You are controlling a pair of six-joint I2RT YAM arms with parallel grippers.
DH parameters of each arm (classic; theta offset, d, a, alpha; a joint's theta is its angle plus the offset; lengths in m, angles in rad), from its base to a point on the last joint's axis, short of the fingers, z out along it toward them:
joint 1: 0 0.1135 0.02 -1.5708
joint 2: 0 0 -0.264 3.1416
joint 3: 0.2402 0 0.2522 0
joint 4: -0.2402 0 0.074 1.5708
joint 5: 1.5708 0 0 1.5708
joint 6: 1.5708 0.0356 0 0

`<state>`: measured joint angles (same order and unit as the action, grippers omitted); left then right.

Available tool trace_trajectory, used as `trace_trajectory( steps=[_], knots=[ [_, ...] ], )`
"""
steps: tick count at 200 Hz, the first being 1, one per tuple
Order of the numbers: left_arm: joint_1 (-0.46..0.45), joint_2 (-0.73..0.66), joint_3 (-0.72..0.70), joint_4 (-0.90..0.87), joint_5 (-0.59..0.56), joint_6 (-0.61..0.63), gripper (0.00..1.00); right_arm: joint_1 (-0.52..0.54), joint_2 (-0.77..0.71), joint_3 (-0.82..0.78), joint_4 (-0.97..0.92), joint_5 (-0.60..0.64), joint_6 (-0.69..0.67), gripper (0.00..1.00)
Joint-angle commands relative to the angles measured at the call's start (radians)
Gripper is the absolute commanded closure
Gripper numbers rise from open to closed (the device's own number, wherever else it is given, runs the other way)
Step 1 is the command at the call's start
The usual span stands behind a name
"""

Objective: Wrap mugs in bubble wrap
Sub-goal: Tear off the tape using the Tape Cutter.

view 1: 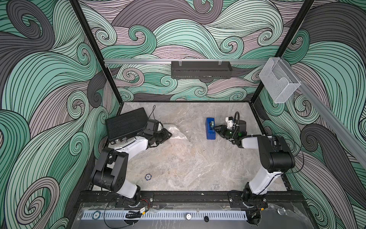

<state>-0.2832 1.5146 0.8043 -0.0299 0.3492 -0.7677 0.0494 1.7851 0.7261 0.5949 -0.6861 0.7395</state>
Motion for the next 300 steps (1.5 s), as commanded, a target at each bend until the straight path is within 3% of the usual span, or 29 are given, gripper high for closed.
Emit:
trace_trajectory(
  steps=[1,94,157,183,300],
  knots=[
    [0.005,0.03,0.014,-0.059,-0.018,0.022,0.62,0.0,0.026,-0.017,0.11,-0.029,0.058,0.65],
    [0.006,0.033,0.014,-0.058,-0.018,0.022,0.63,-0.002,0.073,-0.02,0.144,-0.046,0.072,0.73],
    [0.006,0.034,0.016,-0.056,-0.018,0.021,0.64,-0.003,0.041,-0.017,0.129,-0.049,0.08,0.89],
    [0.006,0.033,0.014,-0.054,-0.018,0.022,0.65,-0.004,0.027,-0.003,0.085,-0.057,0.067,1.0],
    [0.006,0.032,0.016,-0.058,-0.016,0.025,0.66,-0.012,-0.073,0.017,0.013,-0.04,0.117,1.0]
  ],
)
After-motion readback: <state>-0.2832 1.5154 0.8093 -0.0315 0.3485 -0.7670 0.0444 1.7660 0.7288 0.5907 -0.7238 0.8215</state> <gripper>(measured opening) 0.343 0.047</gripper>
